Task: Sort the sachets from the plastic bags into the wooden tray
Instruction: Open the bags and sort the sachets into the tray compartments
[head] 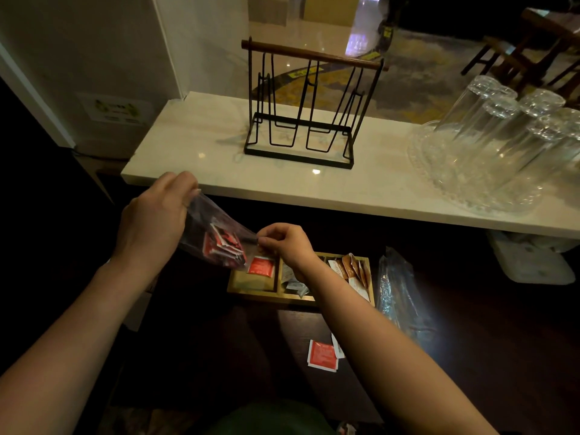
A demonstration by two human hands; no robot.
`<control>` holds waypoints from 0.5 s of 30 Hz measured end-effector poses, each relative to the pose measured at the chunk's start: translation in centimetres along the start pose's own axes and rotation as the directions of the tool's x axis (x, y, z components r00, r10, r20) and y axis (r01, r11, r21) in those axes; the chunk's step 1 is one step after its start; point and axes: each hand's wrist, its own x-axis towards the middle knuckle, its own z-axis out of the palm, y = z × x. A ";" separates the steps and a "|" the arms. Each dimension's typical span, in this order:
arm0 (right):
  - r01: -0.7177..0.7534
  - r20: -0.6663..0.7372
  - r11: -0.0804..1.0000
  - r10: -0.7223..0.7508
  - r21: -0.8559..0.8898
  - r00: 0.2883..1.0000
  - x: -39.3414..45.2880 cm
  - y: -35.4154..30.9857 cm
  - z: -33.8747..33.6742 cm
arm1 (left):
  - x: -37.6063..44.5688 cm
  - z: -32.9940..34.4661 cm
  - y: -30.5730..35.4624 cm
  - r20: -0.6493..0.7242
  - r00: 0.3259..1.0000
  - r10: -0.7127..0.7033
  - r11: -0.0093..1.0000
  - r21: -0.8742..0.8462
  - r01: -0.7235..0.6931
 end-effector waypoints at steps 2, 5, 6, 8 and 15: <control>-0.009 -0.017 1.000 0.009 0.006 1.000 0.1 0.3 0.0 | 0.2 0.1 -0.2 0.026 1.000 -0.015 1.000 -0.008 0.016; -0.017 -0.018 1.000 0.017 0.021 1.000 0.1 0.5 0.1 | 0.4 0.2 -0.2 0.026 1.000 0.000 1.000 -0.024 0.001; -0.020 -0.018 0.999 0.020 0.033 1.000 0.1 0.7 0.1 | 0.4 0.2 0.0 0.023 1.000 0.010 1.000 -0.024 -0.010; -0.029 -0.025 0.999 0.030 0.043 0.999 0.2 0.7 0.2 | 0.5 0.2 0.2 0.026 0.999 0.033 0.999 -0.032 -0.032; -0.033 -0.031 0.996 0.036 0.088 0.999 0.1 0.4 -0.1 | 1.0 0.0 0.4 0.032 0.998 0.058 0.998 -0.040 -0.056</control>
